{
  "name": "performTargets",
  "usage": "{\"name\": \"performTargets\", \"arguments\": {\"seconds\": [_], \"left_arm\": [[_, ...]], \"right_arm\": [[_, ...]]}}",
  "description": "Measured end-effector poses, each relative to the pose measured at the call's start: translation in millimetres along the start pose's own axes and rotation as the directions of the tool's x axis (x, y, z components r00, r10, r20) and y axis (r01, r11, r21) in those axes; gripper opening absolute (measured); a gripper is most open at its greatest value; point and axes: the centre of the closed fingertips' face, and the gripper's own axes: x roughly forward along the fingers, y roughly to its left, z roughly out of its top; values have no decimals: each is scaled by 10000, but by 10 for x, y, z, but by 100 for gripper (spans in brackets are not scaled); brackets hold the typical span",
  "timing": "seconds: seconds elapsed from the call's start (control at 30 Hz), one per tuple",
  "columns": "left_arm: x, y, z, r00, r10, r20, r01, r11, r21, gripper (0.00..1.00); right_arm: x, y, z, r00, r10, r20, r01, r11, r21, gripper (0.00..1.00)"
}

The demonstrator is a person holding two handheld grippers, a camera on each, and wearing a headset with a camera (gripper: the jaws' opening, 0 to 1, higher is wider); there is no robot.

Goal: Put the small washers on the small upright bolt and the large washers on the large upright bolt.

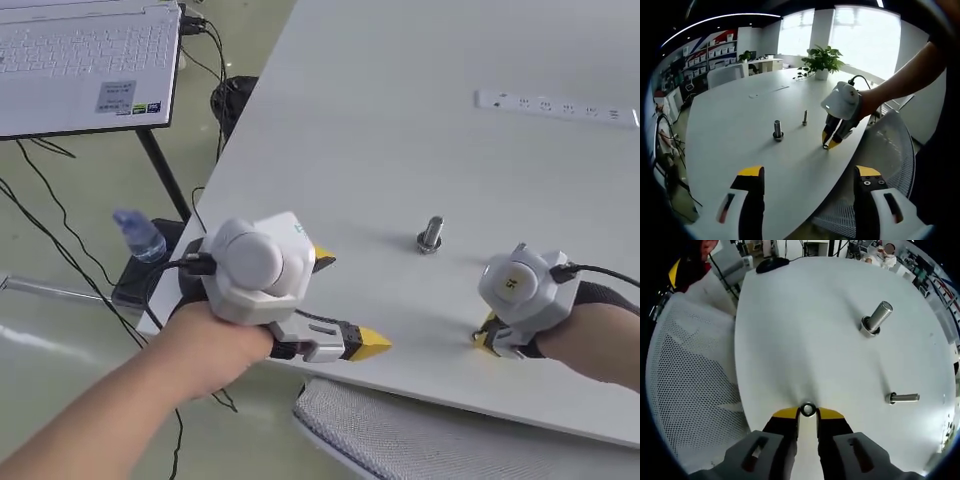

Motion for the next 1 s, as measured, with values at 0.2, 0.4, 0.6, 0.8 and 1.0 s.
{"name": "performTargets", "arguments": {"seconds": [0.2,0.4,0.6,0.8,1.0], "left_arm": [[0,5,-5,10000,19,24,-19,10000,-49,72],[5,15,-11,10000,36,-11,-36,10000,-54,71],[16,12,-12,9999,17,-103,-16,10000,8,69],[25,9,17,9999,15,-122,-14,10000,68,69],[28,-5,36,10000,32,-83,-32,10000,60,69]], "right_arm": [[3,10,9,10000,50,19,-50,10000,-48,14],[11,19,14,9995,-167,-272,161,9996,-236,13],[10,3,-2,9993,-143,-360,139,9998,-111,13],[3,6,-4,9997,-29,-249,28,10000,-33,13],[-19,23,-14,9998,74,-181,-72,9999,116,13]]}}
